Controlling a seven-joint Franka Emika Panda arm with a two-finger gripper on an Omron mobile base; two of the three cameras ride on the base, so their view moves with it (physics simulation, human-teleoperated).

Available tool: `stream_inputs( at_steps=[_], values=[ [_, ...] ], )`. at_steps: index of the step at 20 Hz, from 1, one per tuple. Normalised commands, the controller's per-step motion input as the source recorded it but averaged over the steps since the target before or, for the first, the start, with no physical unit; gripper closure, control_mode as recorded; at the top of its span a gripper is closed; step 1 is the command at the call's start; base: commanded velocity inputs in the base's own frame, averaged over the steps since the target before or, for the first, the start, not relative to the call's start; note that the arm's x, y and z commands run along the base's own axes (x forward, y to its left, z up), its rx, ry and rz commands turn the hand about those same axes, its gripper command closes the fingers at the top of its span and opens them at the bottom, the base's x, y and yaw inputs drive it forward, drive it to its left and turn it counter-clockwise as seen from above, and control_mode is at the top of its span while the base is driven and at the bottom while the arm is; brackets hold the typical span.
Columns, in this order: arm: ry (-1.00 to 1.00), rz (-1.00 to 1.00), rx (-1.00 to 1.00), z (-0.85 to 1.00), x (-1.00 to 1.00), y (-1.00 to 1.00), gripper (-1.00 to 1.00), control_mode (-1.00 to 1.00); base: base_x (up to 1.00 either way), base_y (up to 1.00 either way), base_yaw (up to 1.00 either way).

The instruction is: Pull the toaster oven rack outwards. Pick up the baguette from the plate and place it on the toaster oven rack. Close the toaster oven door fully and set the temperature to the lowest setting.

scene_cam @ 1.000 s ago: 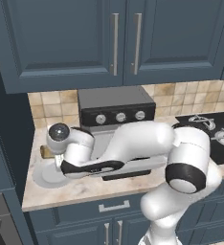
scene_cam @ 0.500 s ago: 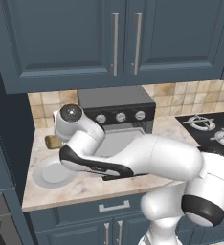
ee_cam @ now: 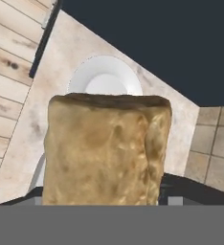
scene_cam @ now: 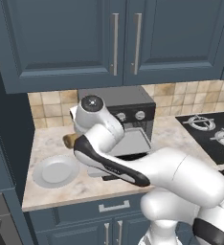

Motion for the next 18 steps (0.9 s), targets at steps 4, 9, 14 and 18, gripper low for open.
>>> stream_inputs(
  at_steps=[4, 9, 14, 18],
  values=[
    [0.00, 0.00, -0.01, 0.00, -0.19, -0.90, 1.00, -1.00, 0.00, 0.00, 0.00],
    [0.00, 0.00, 0.05, 0.00, -0.11, -0.88, 1.00, -1.00, 0.00, 0.00, 0.00],
    [0.00, -0.03, 0.08, 0.00, -0.01, -0.76, 1.00, -1.00, 0.00, 0.00, 0.00],
    [0.00, -0.02, 0.00, -0.09, 0.00, -0.42, 1.00, -1.00, 0.00, 0.00, 0.00]
  ],
)
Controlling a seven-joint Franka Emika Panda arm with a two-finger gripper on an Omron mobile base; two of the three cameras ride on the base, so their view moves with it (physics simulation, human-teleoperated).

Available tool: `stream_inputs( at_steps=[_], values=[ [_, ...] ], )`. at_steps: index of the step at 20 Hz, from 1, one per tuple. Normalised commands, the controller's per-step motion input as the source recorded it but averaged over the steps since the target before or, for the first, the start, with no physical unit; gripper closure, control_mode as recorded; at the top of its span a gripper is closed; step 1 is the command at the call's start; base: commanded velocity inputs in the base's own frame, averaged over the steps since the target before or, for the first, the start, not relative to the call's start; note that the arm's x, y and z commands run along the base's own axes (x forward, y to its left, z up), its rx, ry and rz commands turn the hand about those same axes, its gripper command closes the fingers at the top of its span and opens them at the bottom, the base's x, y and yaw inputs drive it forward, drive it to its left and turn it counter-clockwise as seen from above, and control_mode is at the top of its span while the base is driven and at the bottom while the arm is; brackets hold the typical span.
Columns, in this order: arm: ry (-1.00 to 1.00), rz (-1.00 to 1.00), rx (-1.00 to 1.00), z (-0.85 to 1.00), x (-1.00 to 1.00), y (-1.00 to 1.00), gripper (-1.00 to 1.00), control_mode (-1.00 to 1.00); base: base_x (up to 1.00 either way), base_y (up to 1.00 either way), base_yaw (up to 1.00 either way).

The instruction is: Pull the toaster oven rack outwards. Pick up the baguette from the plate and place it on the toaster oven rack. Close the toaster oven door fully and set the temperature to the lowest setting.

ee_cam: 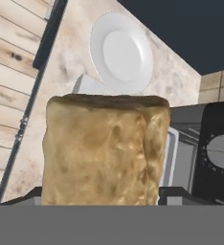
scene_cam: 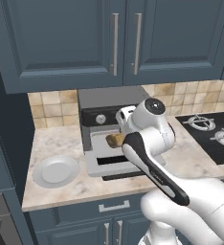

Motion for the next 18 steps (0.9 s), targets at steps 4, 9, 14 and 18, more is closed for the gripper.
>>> stream_inputs(
  at_steps=[4, 9, 14, 18],
  values=[
    [0.00, 0.00, -0.02, -0.14, 0.00, -0.15, 1.00, -1.00, 0.00, 0.00, 0.00],
    [0.00, 0.00, -0.01, -0.15, 0.00, -0.21, 1.00, -1.00, 0.00, 0.00, 0.00],
    [0.00, 0.00, 0.00, -0.01, 0.00, -0.24, 1.00, -1.00, 0.00, 0.00, 0.00],
    [0.00, 0.00, 0.00, 0.00, 0.00, -0.17, 1.00, -1.00, 0.00, 0.00, 0.00]
  ],
)
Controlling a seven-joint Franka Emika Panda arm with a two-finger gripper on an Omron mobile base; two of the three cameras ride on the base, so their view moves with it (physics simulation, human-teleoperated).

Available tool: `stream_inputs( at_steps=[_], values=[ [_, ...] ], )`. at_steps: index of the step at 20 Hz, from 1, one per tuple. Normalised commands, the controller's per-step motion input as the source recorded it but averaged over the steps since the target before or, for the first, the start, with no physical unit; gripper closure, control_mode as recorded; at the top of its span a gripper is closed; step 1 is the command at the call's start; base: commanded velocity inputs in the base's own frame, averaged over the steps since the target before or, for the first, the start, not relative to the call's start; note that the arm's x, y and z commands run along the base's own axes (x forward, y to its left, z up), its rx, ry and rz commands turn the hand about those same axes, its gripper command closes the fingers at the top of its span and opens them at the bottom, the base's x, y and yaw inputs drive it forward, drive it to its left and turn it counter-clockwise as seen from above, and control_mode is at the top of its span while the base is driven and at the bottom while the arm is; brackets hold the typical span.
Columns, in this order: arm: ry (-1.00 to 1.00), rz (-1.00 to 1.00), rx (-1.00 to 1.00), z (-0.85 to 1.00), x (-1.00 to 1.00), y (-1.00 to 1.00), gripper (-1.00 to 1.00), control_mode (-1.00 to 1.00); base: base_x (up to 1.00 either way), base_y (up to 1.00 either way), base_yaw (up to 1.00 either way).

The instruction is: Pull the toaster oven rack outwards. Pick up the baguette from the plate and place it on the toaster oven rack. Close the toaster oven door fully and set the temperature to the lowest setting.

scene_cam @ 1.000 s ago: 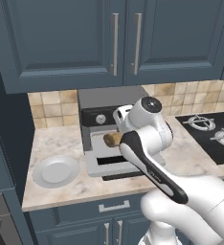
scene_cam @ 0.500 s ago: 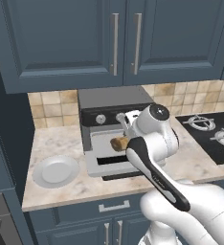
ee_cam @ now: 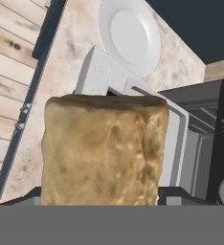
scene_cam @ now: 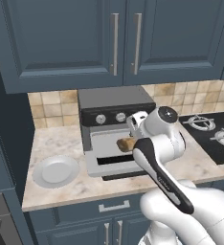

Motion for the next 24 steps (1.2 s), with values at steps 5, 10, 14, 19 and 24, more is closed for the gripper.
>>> stream_inputs(
  at_steps=[5, 10, 14, 19, 24],
  values=[
    [0.00, 0.00, 0.00, 0.00, 0.00, -0.04, 1.00, -1.00, 0.00, 0.00, 0.00],
    [0.00, 0.00, 0.00, 0.00, 0.00, 0.00, 1.00, -1.00, 0.00, 0.00, 0.00],
    [-0.01, 0.00, 0.00, 0.00, 0.02, 0.00, 1.00, -1.00, 0.00, 0.00, 0.00],
    [-0.01, 0.00, 0.00, 0.00, 0.20, 0.00, 1.00, -1.00, 0.00, 0.00, 0.00],
    [-0.03, 0.00, 0.00, 0.00, 0.23, 0.00, 1.00, -1.00, 0.00, 0.00, 0.00]
  ],
)
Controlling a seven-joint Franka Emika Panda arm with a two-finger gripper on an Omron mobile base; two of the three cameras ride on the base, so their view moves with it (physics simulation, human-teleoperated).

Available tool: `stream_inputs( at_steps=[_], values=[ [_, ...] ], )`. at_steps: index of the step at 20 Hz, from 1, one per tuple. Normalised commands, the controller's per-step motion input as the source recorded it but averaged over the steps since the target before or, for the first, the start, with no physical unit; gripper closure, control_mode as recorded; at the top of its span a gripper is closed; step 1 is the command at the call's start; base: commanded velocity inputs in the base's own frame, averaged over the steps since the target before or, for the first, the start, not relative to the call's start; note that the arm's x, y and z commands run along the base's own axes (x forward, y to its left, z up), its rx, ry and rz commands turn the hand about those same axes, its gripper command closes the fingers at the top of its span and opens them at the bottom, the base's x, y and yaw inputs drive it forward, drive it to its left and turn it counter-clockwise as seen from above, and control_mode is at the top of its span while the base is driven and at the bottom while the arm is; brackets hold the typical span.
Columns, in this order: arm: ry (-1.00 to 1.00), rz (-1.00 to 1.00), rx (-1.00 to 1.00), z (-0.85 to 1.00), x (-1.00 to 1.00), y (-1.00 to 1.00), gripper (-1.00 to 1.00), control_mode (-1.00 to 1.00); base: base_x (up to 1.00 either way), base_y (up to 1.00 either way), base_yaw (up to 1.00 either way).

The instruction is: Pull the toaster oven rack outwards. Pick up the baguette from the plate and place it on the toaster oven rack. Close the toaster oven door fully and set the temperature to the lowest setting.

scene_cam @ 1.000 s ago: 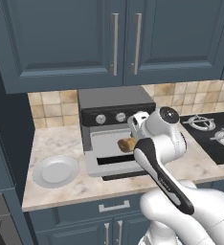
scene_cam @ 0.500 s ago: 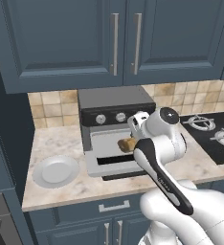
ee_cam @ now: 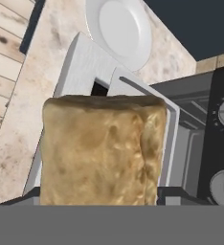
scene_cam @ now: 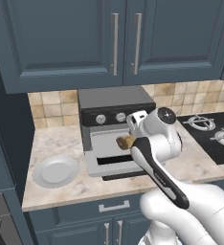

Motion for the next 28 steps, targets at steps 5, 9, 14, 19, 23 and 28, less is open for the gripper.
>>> stream_inputs(
  at_steps=[5, 9, 14, 19, 23, 28],
  values=[
    [-0.02, 0.00, 0.00, 0.00, 0.15, 0.00, 1.00, -1.00, 0.00, 0.00, 0.00],
    [-0.02, 0.00, 0.00, 0.00, 0.10, 0.00, 1.00, -1.00, 0.00, 0.00, 0.00],
    [-0.05, 0.00, 0.00, 0.00, 0.12, 0.00, 1.00, -1.00, 0.00, 0.00, 0.00],
    [-0.03, 0.00, 0.00, -0.03, 0.12, 0.03, 1.00, -1.00, 0.00, 0.00, 0.00],
    [0.00, 0.00, -0.02, -0.21, 0.15, 0.06, 1.00, -1.00, 0.00, 0.00, 0.00],
    [0.00, 0.00, -0.01, -0.26, 0.17, 0.06, 1.00, -1.00, 0.00, 0.00, 0.00]
  ],
)
